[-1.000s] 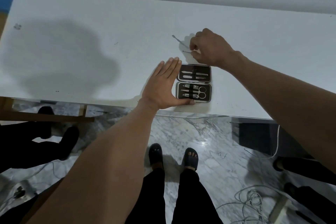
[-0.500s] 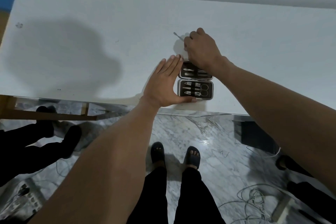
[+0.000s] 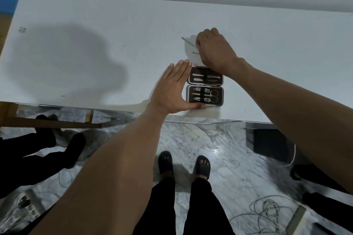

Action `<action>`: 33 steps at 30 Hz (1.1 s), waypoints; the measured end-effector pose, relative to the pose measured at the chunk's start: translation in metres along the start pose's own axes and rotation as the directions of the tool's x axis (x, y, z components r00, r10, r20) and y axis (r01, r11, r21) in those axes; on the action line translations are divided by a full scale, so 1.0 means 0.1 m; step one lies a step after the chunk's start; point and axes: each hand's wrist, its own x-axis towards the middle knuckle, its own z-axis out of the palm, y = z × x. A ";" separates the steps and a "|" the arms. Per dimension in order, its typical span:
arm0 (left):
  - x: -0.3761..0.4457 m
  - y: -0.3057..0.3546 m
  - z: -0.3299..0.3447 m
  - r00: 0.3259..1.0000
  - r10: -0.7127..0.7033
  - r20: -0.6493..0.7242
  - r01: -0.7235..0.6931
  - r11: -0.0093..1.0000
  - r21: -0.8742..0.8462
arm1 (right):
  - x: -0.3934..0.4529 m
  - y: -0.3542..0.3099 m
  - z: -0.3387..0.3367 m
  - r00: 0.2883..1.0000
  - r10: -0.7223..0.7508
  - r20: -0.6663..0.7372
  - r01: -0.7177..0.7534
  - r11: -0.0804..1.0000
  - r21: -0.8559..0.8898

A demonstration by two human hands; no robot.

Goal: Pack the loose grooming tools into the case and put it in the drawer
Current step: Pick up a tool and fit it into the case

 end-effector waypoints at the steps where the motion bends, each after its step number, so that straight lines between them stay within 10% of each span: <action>1: 0.00 0.00 0.00 1.000 0.000 -0.001 0.000 1.000 0.001 | 0.00 0.02 -0.02 1.000 0.011 0.002 -0.012 1.000 0.026; 20: 0.01 0.00 0.01 1.000 -0.013 0.012 0.013 1.000 0.010 | 0.19 -0.13 -0.08 0.954 -0.025 0.299 0.099 0.967 -0.234; 33: 0.00 -0.01 0.00 1.000 -0.002 0.007 0.002 1.000 0.004 | 0.10 -0.06 -0.13 0.998 0.007 0.063 -0.006 1.000 -0.023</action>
